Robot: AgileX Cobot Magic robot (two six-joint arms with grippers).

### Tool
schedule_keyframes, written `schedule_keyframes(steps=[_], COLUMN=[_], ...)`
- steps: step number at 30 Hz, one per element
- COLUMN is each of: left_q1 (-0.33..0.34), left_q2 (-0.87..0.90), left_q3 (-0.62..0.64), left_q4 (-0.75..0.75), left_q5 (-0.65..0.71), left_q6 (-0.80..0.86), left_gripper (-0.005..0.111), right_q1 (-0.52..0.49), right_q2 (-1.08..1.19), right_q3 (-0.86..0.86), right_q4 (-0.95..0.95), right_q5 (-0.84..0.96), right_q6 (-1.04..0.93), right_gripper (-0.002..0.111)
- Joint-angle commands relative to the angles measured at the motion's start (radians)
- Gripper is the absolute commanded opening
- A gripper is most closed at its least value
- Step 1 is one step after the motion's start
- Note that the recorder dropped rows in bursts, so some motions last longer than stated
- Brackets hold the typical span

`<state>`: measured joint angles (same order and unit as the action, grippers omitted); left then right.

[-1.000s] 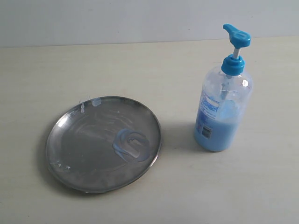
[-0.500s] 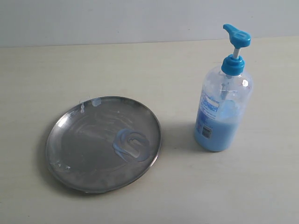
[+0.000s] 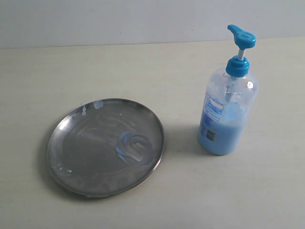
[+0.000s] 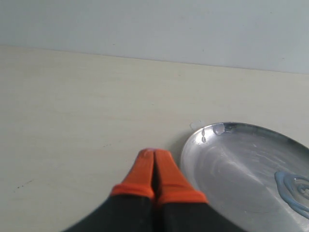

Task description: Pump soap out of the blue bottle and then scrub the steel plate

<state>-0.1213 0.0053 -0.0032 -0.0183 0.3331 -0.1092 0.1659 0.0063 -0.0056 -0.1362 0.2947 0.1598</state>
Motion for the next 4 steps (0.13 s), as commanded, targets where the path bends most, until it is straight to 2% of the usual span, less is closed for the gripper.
schedule_keyframes(steps=[1,4], left_q1=[0.003,0.003], left_q2=[-0.005,-0.005], left_q3=[0.003,0.003], left_q4=[0.002,0.002], left_q5=[-0.007,-0.007], left_q6=[-0.002,-0.002], left_gripper=[0.000,0.000], right_q1=[-0.005,-0.005], right_q2=[-0.006,-0.006], right_q3=[0.006,0.006], right_q4=[0.001,0.001], right_q5=[-0.010,-0.010], right_q6=[0.001,0.001], right_gripper=[0.000,0.000])
